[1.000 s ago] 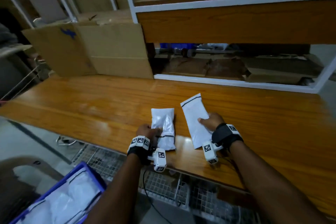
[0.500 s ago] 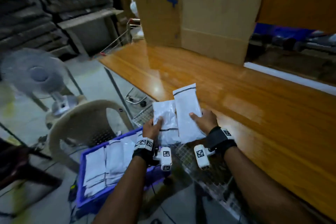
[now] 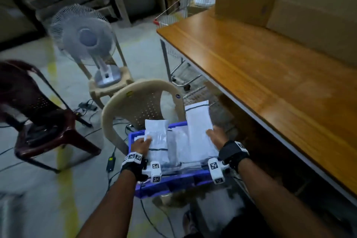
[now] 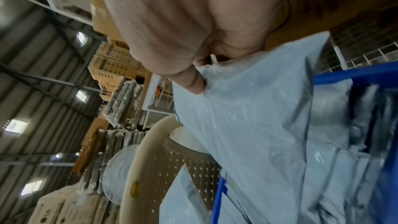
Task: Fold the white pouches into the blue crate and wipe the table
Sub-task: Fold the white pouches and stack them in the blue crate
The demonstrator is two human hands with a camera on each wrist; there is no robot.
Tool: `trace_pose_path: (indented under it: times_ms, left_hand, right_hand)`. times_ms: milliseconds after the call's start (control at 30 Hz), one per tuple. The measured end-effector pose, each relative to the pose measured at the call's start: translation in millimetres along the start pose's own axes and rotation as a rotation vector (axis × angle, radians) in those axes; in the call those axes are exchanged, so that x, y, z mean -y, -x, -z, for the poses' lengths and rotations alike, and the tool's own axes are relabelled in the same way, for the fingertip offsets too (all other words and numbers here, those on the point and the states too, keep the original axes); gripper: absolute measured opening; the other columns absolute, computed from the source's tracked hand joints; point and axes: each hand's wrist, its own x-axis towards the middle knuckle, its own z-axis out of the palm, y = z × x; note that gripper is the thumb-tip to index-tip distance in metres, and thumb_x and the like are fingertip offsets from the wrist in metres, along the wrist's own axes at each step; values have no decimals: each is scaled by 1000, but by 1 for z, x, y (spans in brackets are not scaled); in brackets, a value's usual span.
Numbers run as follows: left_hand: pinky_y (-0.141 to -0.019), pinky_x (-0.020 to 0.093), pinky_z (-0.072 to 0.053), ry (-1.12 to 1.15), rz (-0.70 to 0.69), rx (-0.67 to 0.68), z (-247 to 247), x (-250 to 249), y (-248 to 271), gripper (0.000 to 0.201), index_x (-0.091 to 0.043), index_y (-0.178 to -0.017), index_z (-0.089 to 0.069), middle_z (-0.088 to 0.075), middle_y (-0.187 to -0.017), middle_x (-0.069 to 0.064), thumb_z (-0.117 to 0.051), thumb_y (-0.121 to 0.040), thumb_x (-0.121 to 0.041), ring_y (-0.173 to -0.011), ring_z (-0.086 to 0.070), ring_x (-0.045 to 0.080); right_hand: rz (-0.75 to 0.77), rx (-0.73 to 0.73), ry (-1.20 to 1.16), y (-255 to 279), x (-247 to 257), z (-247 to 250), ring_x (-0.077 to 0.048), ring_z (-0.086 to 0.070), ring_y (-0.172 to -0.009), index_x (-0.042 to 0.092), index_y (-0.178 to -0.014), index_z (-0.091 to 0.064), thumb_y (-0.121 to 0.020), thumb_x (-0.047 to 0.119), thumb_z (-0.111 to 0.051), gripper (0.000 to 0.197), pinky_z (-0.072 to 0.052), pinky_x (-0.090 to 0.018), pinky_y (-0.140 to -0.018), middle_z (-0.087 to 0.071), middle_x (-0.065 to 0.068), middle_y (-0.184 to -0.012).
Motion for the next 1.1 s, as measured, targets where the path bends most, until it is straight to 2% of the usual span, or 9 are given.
trace_pose_path:
  times_ms: [233,300,467,600,733,800,900,1000,1100]
  left_hand:
    - [-88,29,-41,61,151,-19,14,65,-32,45,-4,-102,-74,-70,-99,17,-64,-90,-46,-106,-64,30]
    - [-74,29,-41,56,182,-44,11,76,-40,47,0,-89,-73,-64,-80,16,-68,-86,-46,-89,-65,32]
    - [-70,30,-41,73,194,-94,3,98,-64,40,-9,-74,-67,-65,-79,19,-69,-76,-49,-87,-65,33]
    - [-81,29,-46,74,140,-134,-8,108,-73,31,-6,-107,-74,-73,-102,19,-75,-86,-29,-99,-67,32]
    - [-88,23,-43,126,54,-190,-21,113,-68,46,-5,-125,-65,-69,-119,14,-79,-82,-16,-110,-65,27]
    - [-103,31,-44,88,-20,-189,-27,118,-69,63,-5,-135,-57,-59,-136,14,-82,-78,-15,-125,-57,27]
    - [-121,38,-25,-135,-164,-44,-37,120,-76,71,-10,-145,-49,-34,-157,13,-80,-81,-18,-147,-30,27]
    - [-124,42,-8,-384,-251,112,-46,117,-84,70,-19,-153,-34,-8,-166,8,-68,-92,-24,-153,-3,27]
    - [-124,45,-6,-515,-251,178,-55,116,-90,74,-23,-157,-21,6,-166,6,-61,-95,-29,-153,9,25]
  right_hand:
    - [-33,122,180,5,29,-71,-26,-62,-84,10,-80,-64,-80,33,-61,23,-39,-28,-60,-64,-6,-82]
    - [-36,146,197,-7,25,-91,-25,-62,-85,13,-75,-61,-87,27,-63,18,-40,-28,-61,-64,-3,-81]
    - [-11,174,298,-44,7,-150,-30,-62,-103,10,-102,-64,-89,36,-61,29,-41,-26,-75,-67,-7,-105]
    - [-9,148,253,-59,-8,-186,-26,-59,-115,12,-124,-58,-88,38,-68,46,-41,-25,-88,-64,-6,-124]
    - [-6,46,185,-56,-13,-200,-25,-63,-104,13,-121,-57,-84,33,-74,45,-37,-15,-74,-67,-7,-114]
    - [8,9,169,-52,-13,-201,-26,-64,-102,14,-120,-56,-83,32,-74,45,-37,-16,-74,-67,-8,-109]
    - [15,-28,127,-53,-18,-198,-26,-63,-98,15,-121,-54,-86,29,-72,42,-42,-21,-80,-67,-12,-112]
    - [29,-89,90,-53,-24,-186,-28,-63,-99,17,-125,-53,-89,23,-67,39,-41,-23,-80,-67,-13,-112]
    - [0,-190,73,-55,-34,-169,-33,-62,-105,14,-129,-52,-91,18,-65,40,-40,-25,-83,-66,-17,-114]
